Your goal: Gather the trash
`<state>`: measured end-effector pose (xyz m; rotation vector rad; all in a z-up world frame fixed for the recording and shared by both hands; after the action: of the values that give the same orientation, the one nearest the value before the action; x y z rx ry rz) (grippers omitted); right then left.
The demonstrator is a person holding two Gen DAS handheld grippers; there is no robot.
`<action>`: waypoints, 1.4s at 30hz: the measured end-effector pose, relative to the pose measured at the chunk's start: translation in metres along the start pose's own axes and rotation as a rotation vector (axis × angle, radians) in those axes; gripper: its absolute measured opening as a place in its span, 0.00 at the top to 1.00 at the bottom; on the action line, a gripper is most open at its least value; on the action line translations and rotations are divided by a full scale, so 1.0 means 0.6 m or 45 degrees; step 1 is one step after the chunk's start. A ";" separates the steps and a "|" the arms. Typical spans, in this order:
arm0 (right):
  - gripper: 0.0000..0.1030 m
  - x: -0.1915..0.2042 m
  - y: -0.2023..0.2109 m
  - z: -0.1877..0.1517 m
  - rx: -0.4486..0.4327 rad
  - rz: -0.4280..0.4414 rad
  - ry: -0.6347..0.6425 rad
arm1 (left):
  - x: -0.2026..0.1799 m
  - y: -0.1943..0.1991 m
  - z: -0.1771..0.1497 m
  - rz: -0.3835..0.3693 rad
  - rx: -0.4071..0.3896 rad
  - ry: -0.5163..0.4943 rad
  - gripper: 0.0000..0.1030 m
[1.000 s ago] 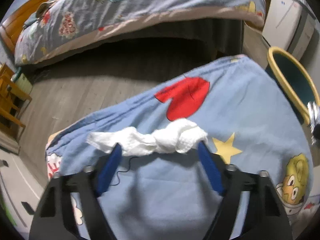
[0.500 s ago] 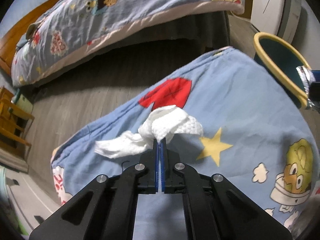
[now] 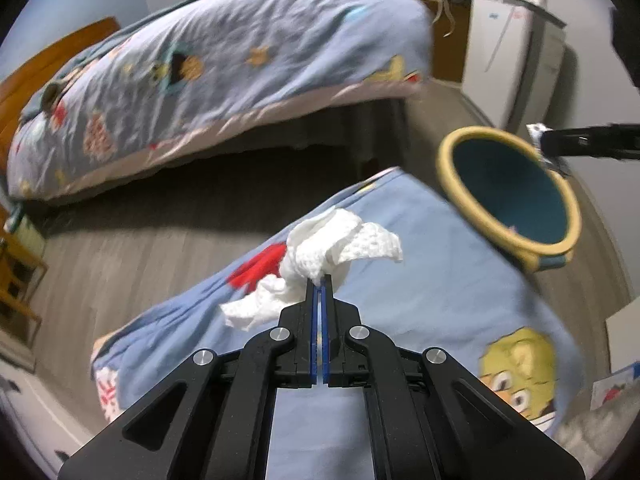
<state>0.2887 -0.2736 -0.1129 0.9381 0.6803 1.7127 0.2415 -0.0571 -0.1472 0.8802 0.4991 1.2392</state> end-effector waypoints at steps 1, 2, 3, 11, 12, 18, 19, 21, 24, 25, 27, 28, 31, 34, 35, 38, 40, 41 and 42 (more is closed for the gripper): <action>0.56 -0.015 0.003 0.005 -0.007 -0.006 -0.019 | -0.014 0.005 0.008 -0.012 -0.012 -0.013 0.98; 0.56 -0.033 0.005 0.009 -0.011 -0.016 -0.044 | -0.027 0.008 0.017 -0.025 -0.022 -0.024 0.98; 0.56 -0.049 0.006 0.012 -0.012 -0.024 -0.063 | -0.050 0.010 0.030 -0.055 -0.035 -0.036 0.98; 0.55 -0.184 -0.010 0.000 0.019 -0.061 -0.313 | -0.210 -0.016 0.101 -0.278 -0.058 -0.075 0.98; 0.55 -0.193 -0.010 -0.001 0.018 -0.059 -0.334 | -0.234 -0.024 0.112 -0.311 -0.061 -0.082 0.98; 0.55 -0.239 -0.007 -0.008 -0.008 -0.013 -0.472 | -0.293 -0.064 0.155 -0.372 -0.066 -0.092 0.98; 0.55 -0.246 -0.005 -0.008 -0.024 -0.010 -0.496 | -0.296 -0.070 0.160 -0.374 -0.068 -0.091 0.98; 0.54 -0.252 -0.003 -0.007 -0.044 0.001 -0.524 | -0.300 -0.079 0.173 -0.371 -0.079 -0.080 0.95; 0.41 -0.263 0.001 -0.006 -0.061 0.018 -0.557 | -0.303 -0.083 0.181 -0.382 -0.091 -0.067 0.67; 0.41 -0.266 0.000 -0.006 -0.060 0.021 -0.560 | -0.305 -0.081 0.181 -0.383 -0.102 -0.068 0.58; 0.41 -0.267 -0.003 -0.008 -0.048 0.003 -0.545 | -0.306 -0.080 0.181 -0.382 -0.108 -0.078 0.55; 0.41 -0.267 -0.003 -0.008 -0.043 -0.001 -0.541 | -0.305 -0.078 0.179 -0.381 -0.105 -0.080 0.54; 0.41 -0.266 0.002 -0.013 -0.033 -0.022 -0.511 | -0.301 -0.072 0.170 -0.388 -0.102 -0.068 0.44; 0.35 -0.268 0.017 -0.020 -0.032 -0.091 -0.433 | -0.296 -0.062 0.161 -0.382 -0.101 -0.055 0.37; 0.33 -0.268 0.024 -0.023 -0.035 -0.111 -0.403 | -0.294 -0.056 0.157 -0.371 -0.103 -0.051 0.32; 0.25 -0.269 0.046 -0.033 -0.044 -0.180 -0.298 | -0.288 -0.041 0.145 -0.355 -0.103 -0.042 0.23; 0.17 -0.271 0.058 -0.039 -0.045 -0.209 -0.242 | -0.284 -0.033 0.138 -0.335 -0.102 -0.036 0.17; 0.15 -0.272 0.064 -0.041 -0.048 -0.220 -0.219 | -0.282 -0.027 0.132 -0.323 -0.104 -0.034 0.12; 0.12 -0.273 0.070 -0.043 -0.052 -0.229 -0.199 | -0.281 -0.023 0.127 -0.305 -0.103 -0.038 0.11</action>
<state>0.2739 -0.4423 -0.1368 0.9421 0.6054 1.4731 0.2590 -0.2412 -0.1347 0.7463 0.5116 1.0190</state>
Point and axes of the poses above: each gripper's, at about its wrist camera, not at the fingertips, and y roughly against the way its jaws point, x to its left, z to its top, the point moved 6 cm from there along -y, roughly the way its jaws point, and after that the axes turned 3 degrees about -y, right-handed, at the moved point
